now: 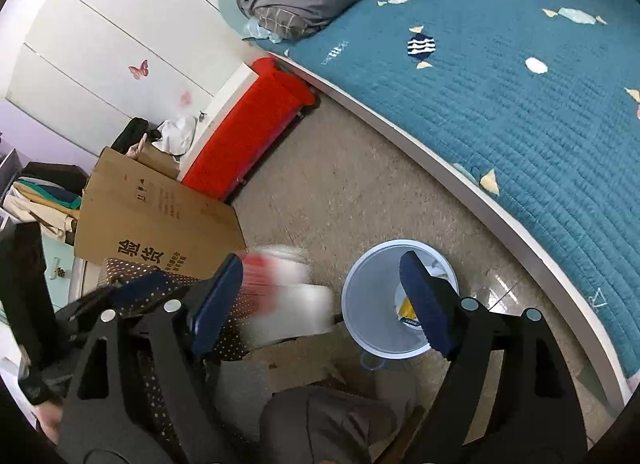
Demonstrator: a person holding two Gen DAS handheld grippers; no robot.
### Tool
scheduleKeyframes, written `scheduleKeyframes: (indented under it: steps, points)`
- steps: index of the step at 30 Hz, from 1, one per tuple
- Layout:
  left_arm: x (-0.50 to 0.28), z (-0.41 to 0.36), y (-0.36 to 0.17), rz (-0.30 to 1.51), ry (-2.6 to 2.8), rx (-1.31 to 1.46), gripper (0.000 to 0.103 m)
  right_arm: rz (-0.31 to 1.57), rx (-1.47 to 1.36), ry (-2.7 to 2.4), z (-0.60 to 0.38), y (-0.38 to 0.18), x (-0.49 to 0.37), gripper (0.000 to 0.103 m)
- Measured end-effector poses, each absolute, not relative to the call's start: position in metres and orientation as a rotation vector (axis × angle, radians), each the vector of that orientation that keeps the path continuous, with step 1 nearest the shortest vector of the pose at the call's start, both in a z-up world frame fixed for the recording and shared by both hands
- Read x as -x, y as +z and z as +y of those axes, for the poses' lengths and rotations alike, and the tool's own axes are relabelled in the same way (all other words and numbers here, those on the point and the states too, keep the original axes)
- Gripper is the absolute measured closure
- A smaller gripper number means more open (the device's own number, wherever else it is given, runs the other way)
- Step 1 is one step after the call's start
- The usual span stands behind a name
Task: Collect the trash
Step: 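Carry the blue tube and red-and-white box over the wastebasket and release both, then move both open tools back over the cluttered table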
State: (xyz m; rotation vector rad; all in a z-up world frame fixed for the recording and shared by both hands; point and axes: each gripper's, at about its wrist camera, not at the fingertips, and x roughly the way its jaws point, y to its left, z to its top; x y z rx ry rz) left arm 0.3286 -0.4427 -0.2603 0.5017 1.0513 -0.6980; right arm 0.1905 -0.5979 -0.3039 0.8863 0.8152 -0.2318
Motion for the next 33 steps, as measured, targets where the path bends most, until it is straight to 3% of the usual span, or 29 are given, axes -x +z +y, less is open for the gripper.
scheduleKeyframes:
  steps: [3, 8, 33]
  points:
    - [-0.328, -0.437, -0.248, 1.017, -0.685, -0.489, 0.012, 0.81, -0.886, -0.229, -0.592, -0.3, -0.187, 0.02]
    - [-0.324, -0.416, -0.228, 0.974, -0.644, -0.442, 0.012, 0.805, -0.876, -0.234, -0.58, -0.294, -0.183, 0.006]
    - [-0.26, -0.248, -0.134, 0.773, -0.529, -0.219, 0.009, 0.731, -0.579, -0.094, -0.443, -0.167, -0.203, 0.006]
